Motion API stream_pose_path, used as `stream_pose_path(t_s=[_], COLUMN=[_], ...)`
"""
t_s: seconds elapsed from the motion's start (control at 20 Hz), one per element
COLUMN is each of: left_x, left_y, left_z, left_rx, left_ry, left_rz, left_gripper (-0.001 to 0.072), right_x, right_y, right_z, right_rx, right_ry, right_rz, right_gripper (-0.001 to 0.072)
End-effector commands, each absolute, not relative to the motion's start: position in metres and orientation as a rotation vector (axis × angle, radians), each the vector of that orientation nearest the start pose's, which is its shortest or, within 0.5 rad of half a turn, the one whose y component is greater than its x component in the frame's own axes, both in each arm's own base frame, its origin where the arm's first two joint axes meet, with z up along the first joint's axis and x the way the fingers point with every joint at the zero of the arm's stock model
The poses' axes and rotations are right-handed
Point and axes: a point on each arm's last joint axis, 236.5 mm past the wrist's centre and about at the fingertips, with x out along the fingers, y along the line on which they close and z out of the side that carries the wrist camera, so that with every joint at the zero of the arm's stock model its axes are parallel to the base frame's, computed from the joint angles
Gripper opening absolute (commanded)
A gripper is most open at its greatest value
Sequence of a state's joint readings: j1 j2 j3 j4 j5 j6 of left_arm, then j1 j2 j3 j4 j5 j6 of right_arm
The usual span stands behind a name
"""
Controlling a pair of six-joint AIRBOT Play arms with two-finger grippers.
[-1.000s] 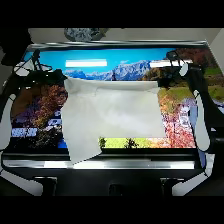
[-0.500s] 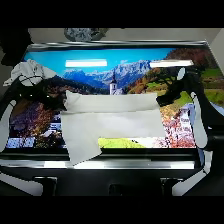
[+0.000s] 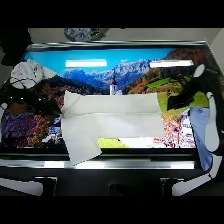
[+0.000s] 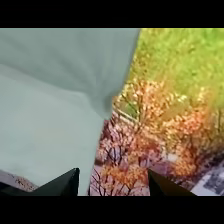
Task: Fold the shirts.
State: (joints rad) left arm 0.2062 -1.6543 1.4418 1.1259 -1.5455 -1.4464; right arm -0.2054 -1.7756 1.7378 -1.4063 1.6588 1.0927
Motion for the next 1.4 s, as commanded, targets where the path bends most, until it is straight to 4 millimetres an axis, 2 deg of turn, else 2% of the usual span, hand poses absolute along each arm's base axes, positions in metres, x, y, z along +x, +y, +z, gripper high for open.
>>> stream_pose_path(t_s=[0.0, 0.1, 0.2, 0.3, 0.45, 0.55, 0.7, 0.9, 1.05, 1.1, 1.2, 1.35], left_x=[0.330, 0.280, 0.241, 0.215, 0.186, 0.184, 0.197, 0.210, 0.220, 0.222, 0.222, 0.222], left_y=[-0.013, -0.025, -0.043, -0.050, -0.072, -0.078, -0.080, -0.079, -0.083, -0.085, -0.089, -0.089], left_z=[-0.031, -0.050, -0.065, -0.078, -0.093, -0.101, -0.107, -0.113, -0.118, -0.118, -0.118, -0.118], left_rx=[-0.516, -0.532, -0.531, -0.542, -0.631, -0.678, -0.719, -0.697, -0.676, -0.667, -0.649, -0.647], left_ry=[1.681, 1.716, 1.693, 1.677, 1.711, 1.695, 1.633, 1.581, 1.553, 1.546, 1.546, 1.545], left_rz=[-0.264, -0.269, -0.304, -0.280, -0.310, -0.295, -0.259, -0.227, -0.193, -0.191, -0.204, -0.206], left_gripper=[0.0462, 0.0463, 0.0479, 0.0479, 0.0479, 0.0478, 0.0470, 0.0454, 0.0306, 0.0174, 0.0034, 0.0035], right_x=[0.365, 0.347, 0.334, 0.319, 0.311, 0.310, 0.306, 0.293, 0.284, 0.284, 0.287, 0.296], right_y=[-0.079, -0.079, -0.065, -0.054, -0.052, -0.052, -0.050, -0.044, -0.039, -0.036, -0.026, -0.009], right_z=[0.001, -0.011, -0.025, -0.031, -0.033, -0.033, -0.037, -0.061, -0.076, -0.079, -0.086, -0.098], right_rx=[0.033, 0.026, 0.071, 0.109, 0.113, 0.113, 0.114, 0.136, 0.160, 0.171, 0.211, 0.297], right_ry=[1.700, 1.720, 1.726, 1.751, 1.760, 1.760, 1.768, 1.781, 1.791, 1.786, 1.755, 1.687], right_rz=[0.354, 0.343, 0.373, 0.404, 0.404, 0.402, 0.407, 0.403, 0.405, 0.408, 0.420, 0.427], right_gripper=[0.0535, 0.0535, 0.0535, 0.0536, 0.0536, 0.0536, 0.0536, 0.0541, 0.0547, 0.0547, 0.0547, 0.0547])
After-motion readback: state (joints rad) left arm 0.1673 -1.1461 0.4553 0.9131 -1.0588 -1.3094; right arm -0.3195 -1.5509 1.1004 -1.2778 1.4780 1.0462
